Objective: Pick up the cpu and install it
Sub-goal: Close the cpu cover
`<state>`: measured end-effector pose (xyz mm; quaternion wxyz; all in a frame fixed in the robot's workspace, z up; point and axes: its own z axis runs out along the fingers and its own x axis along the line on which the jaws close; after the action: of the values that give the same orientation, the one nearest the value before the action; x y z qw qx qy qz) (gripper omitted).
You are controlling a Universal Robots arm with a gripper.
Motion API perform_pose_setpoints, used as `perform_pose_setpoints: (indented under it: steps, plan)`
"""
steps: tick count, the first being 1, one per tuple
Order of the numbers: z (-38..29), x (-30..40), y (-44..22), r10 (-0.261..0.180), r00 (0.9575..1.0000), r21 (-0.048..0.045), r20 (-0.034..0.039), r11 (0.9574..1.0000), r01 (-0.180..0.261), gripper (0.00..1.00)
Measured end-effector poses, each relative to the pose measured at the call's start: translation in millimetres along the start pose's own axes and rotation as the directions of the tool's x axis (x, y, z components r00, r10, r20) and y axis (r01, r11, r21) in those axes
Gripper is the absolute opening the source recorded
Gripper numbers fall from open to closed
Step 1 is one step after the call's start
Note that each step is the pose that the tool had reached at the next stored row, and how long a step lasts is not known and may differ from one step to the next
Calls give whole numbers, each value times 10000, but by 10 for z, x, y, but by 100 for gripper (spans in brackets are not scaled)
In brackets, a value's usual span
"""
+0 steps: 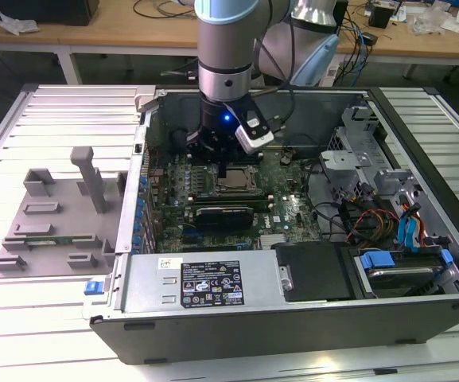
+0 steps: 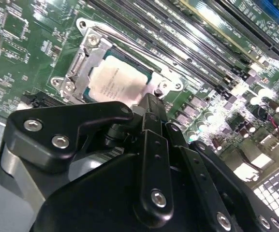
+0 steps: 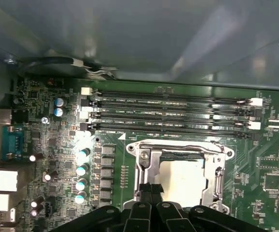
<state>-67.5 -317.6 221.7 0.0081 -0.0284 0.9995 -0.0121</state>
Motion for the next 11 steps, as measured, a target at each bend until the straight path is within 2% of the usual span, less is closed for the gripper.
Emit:
perform_pose_setpoints:
  steps: [3,6,8,11]
  plan:
    - [3,-137,-7,0,10000,-2,2,10000,0,11]
    - [-33,-148,-9,0,10000,0,0,10000,0,11]
    - [-135,-150,-12,1,10000,0,1,10000,-1,11]
    - [-163,-163,-13,0,10000,0,1,10000,0,11]
